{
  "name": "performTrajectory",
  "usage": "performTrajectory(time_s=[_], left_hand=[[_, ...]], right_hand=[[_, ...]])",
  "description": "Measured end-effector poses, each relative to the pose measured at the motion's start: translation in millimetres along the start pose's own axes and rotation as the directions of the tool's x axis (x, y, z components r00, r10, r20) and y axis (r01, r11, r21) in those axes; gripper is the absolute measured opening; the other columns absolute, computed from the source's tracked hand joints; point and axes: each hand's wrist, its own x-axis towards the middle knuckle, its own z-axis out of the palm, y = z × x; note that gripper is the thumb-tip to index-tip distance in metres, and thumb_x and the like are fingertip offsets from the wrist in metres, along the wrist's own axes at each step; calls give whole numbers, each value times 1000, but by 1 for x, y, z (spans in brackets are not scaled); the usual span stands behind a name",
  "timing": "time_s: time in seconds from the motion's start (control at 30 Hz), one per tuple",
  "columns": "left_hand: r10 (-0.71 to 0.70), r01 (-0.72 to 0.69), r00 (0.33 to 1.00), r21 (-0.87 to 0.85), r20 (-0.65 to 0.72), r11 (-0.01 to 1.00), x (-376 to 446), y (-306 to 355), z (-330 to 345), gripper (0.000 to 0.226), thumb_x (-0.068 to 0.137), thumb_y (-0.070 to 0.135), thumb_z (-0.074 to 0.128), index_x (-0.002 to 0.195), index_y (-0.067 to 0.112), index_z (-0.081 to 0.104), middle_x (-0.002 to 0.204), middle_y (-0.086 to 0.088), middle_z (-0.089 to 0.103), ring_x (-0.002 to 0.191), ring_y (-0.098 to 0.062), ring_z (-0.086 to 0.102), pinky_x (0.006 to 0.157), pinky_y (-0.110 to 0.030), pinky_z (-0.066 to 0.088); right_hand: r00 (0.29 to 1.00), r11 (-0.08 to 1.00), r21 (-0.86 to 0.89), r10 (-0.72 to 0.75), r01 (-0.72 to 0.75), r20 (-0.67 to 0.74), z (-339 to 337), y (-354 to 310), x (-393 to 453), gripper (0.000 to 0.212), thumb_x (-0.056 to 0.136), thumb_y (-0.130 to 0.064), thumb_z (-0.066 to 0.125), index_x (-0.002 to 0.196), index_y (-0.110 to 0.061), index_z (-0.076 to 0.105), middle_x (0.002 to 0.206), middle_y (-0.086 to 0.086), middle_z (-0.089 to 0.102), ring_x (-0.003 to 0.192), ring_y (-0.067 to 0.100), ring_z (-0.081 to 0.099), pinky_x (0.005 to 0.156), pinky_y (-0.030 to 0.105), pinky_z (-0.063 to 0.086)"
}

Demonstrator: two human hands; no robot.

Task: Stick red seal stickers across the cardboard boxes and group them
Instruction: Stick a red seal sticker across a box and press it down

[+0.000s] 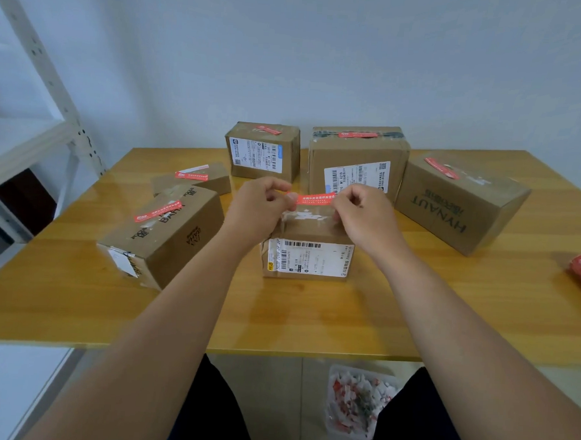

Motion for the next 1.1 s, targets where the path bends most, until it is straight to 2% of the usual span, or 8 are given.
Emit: performTrajectory(time_s=[0.1, 0.27, 0.47, 0.6, 0.77, 0.87, 0.97, 1.1], left_hand=[[-70, 66, 993, -40, -92, 997, -5, -2, 5, 11, 89, 33, 69, 92, 23, 68, 83, 7, 73, 69, -10, 64, 61, -28, 51], [-139, 122, 986, -173, -87, 977, -15, -3, 12, 9, 91, 28, 68, 87, 19, 65, 84, -1, 73, 82, -24, 71, 75, -42, 61], [-81, 71, 978, -59, -191, 996, -28, -7, 24, 13, 99, 33, 53, 89, 25, 56, 83, 3, 68, 70, -8, 61, 52, -15, 45], [-41, 35, 970, -29, -242, 999, -34, -18, 33, 15, 97, 43, 54, 84, 35, 55, 86, 6, 65, 93, -20, 60, 67, -29, 50], [-71, 53, 954, -68, -292, 996, -37, -12, 30, 18, 96, 41, 58, 83, 27, 58, 89, 4, 64, 76, -6, 58, 53, -11, 40], [-109, 86, 950, -92, -291, 992, -32, -9, 25, 22, 94, 38, 62, 79, 22, 60, 92, 4, 59, 72, -3, 54, 58, -14, 36], [-149, 112, 960, -165, -236, 980, -27, -5, 20, 24, 91, 33, 67, 75, 16, 61, 67, 3, 61, 48, 1, 53, 54, -22, 43], [-205, 167, 961, -200, -186, 965, -23, -2, 15, 25, 88, 36, 70, 73, 18, 59, 77, -10, 69, 69, -27, 68, 69, -45, 58]], right_hand=[[1000, 1000, -20, 9, -9, 10, -1, -2, -2, 22, 79, -33, 52, 75, -15, 65, 74, -2, 70, 80, 17, 65, 93, 56, 46], [1000, 1000, -27, 12, -12, -7, 1, -6, -3, 22, 80, -36, 56, 71, -17, 61, 70, -2, 69, 78, 17, 65, 91, 57, 47], [993, 993, -70, -95, 90, -68, 7, 1, -14, 24, 93, -28, 58, 71, -21, 53, 71, -4, 63, 70, 12, 57, 86, 49, 48], [986, 986, -89, -150, 144, -68, 11, 5, -21, 26, 99, -27, 51, 74, -23, 47, 70, -8, 53, 68, 11, 48, 77, 42, 42], [992, 983, -132, -129, 125, -17, 10, 2, -19, 22, 102, -27, 46, 82, -18, 49, 75, -5, 55, 70, 8, 48, 70, 32, 37], [995, 985, -139, -96, 101, 39, 6, -5, -14, 23, 101, -26, 44, 83, -14, 50, 74, 0, 56, 65, 13, 48, 60, 31, 38], [994, 985, -160, -42, 58, 97, 2, -10, -6, 24, 102, -26, 42, 81, -14, 49, 72, 0, 52, 62, 14, 45, 56, 31, 35], [989, 987, -158, 3, 20, 145, -3, -14, 1, 29, 101, -24, 42, 73, -16, 44, 69, 1, 49, 62, 16, 43, 56, 32, 33]])
